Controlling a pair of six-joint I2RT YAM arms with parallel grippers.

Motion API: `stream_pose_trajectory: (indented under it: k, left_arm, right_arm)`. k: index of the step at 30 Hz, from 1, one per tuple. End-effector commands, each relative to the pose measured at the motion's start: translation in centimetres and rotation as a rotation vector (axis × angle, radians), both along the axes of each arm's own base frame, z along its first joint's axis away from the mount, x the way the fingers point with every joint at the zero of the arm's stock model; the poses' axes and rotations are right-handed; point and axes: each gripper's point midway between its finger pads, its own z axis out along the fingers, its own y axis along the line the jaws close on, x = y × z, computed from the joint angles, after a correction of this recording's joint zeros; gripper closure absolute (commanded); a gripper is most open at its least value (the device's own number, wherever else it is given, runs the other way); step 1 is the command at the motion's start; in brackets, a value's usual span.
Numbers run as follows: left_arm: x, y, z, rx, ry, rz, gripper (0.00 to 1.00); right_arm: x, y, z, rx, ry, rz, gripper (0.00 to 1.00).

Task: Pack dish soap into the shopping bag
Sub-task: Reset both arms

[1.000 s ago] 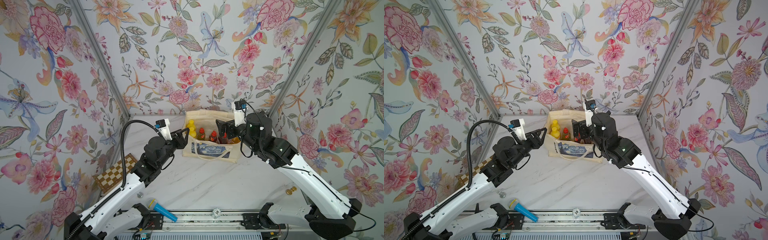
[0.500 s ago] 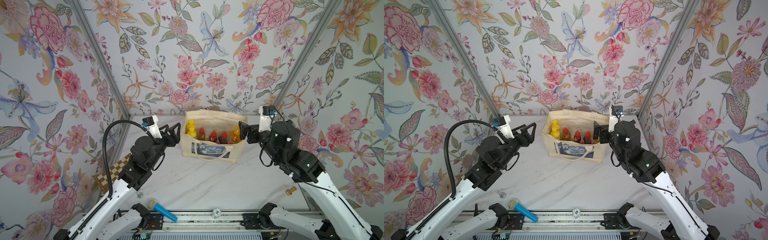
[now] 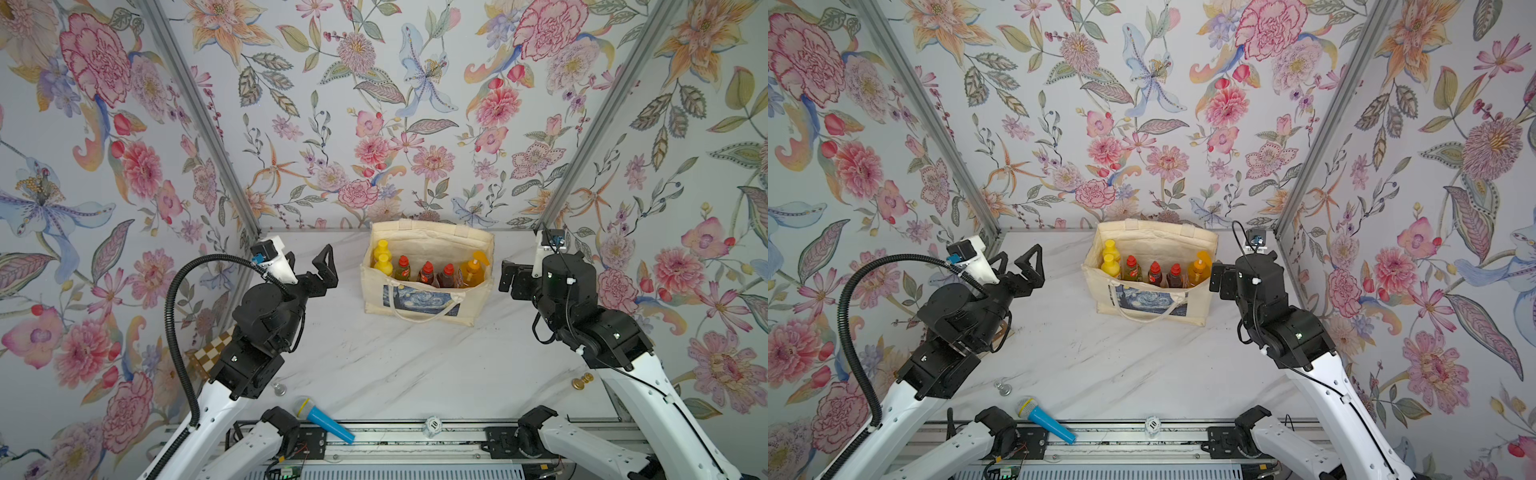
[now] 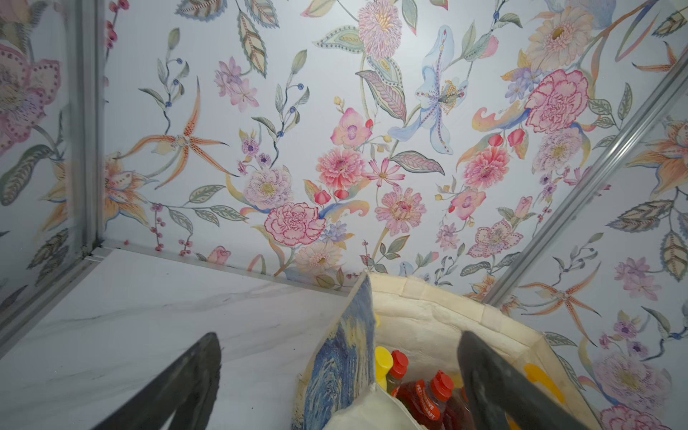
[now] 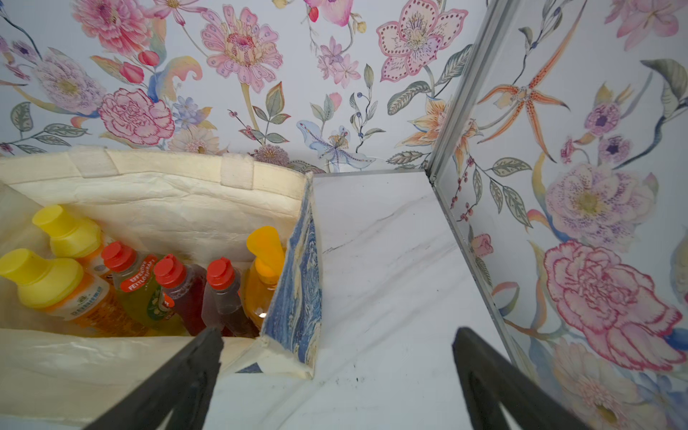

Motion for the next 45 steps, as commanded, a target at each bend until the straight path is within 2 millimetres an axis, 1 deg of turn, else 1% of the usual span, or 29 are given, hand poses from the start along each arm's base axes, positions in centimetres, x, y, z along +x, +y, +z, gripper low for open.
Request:
stream_pose_trajectory:
  k: [1,6,12,14,17,20,22,24,26,32,37,40,45]
  left_arm:
    - [-0.3,2.8,-0.3,0.08,0.008,0.134,0.01]
    - [-0.1,4.7,-2.0,0.14,0.041,0.222,0.01]
    - [0.9,6.1,-5.4,0.192,0.103,0.279,0.01]
    - [1.2,6.4,-6.4,0.204,0.116,0.288,0.0]
    - [1.6,6.7,-7.8,0.224,0.128,0.3,0.01]
    - [1.9,7.1,-9.2,0.237,0.136,0.317,0.01]
    - [1.9,7.4,-10.1,0.248,0.136,0.327,0.01]
    - [2.1,7.8,-11.2,0.267,0.141,0.344,0.01]
    - [2.2,8.2,-12.2,0.289,0.145,0.363,0.01]
    - [2.7,8.9,-15.6,0.361,0.137,0.39,0.01]
    - [3.1,9.3,-18.3,0.411,0.137,0.396,0.01]
    - [3.4,9.4,-19.4,0.444,0.117,0.389,0.01]
    - [3.5,9.8,-20.2,0.469,0.036,0.4,0.01]
  right_arm:
    - [-0.9,-1.6,-1.7,-0.008,0.043,-0.056,0.01]
    - [-1.7,-3.2,-3.1,0.005,0.056,-0.109,0.01]
    - [-2.5,-5.5,-5.4,-0.005,0.084,-0.195,0.01]
    - [-2.9,-6.5,-6.5,-0.015,0.098,-0.237,0.01]
    - [-3.1,-7.4,-8.3,-0.024,0.132,-0.273,0.01]
    - [-2.9,-8.1,-10.1,-0.03,0.17,-0.302,0.01]
    - [-2.7,-8.9,-11.3,-0.033,0.192,-0.348,0.01]
    - [-2.3,-9.5,-12.6,-0.031,0.207,-0.375,0.01]
    - [-1.5,-9.7,-13.6,-0.008,0.197,-0.379,0.01]
    - [1.3,-9.4,-15.8,0.021,0.097,-0.331,0.01]
    - [3.0,-9.3,-17.5,0.008,0.03,-0.315,0.01]
    - [3.8,-9.6,-18.5,-0.003,0.002,-0.321,0.01]
    - [5.0,-9.8,-20.6,-0.029,-0.012,-0.322,0.01]
